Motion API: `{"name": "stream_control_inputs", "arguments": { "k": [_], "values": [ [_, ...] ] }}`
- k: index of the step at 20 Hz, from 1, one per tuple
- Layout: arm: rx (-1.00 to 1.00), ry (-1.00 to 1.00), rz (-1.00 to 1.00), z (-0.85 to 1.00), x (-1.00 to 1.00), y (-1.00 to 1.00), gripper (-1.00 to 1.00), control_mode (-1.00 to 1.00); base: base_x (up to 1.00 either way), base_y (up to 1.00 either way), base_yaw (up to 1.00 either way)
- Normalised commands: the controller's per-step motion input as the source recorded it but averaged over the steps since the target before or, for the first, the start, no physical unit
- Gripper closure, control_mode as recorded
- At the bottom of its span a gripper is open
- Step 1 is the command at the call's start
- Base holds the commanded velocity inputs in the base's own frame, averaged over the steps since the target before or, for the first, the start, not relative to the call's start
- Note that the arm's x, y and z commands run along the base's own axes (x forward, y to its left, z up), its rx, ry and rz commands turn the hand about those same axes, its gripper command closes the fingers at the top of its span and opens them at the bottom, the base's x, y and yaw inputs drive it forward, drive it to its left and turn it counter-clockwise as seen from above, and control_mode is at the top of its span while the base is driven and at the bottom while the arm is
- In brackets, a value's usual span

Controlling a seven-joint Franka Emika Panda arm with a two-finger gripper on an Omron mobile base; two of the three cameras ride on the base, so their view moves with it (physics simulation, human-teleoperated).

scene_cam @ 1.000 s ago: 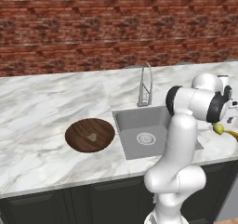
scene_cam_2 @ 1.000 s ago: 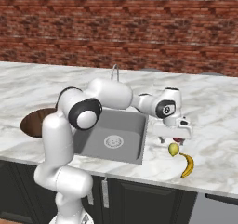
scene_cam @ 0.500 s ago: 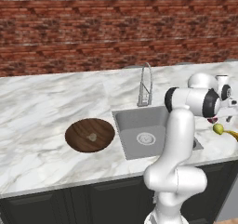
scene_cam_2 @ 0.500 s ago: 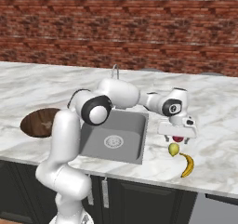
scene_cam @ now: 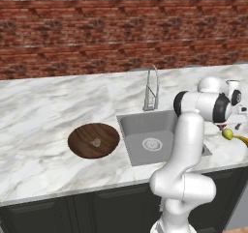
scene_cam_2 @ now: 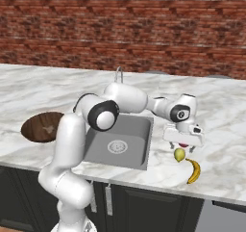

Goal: There is a mixed pile of frozen fruits and vegetables on the counter. Locate all the frozen vegetables and place the items in a bowl on the counter. Take all the frozen fruits and defrost them in a running sink.

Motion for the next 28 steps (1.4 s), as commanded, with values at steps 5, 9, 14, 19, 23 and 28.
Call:
{"name": "stream_control_inputs", "arguments": {
  "k": [5,9,14,19,23,28],
  "values": [
    [-0.02,0.02,0.00,-0.13,-0.19,0.25,-1.00,-1.00,0.00,0.00,0.00],
    [0.00,0.02,0.00,-0.30,-0.03,0.01,-1.00,-1.00,0.00,0.00,0.00],
    [0.01,0.00,0.03,-0.17,0.17,-0.18,-1.00,-1.00,0.00,0.00,0.00],
    [0.00,0.00,0.01,-0.09,0.11,-0.09,1.00,-1.00,0.00,0.00,0.00],
    [0.00,0.02,-0.01,-0.01,-0.05,0.09,1.00,-1.00,0.00,0.00,0.00],
    [-0.01,0.02,-0.01,0.19,-0.04,0.36,1.00,-1.00,0.00,0.00,0.00]
  ]
}}
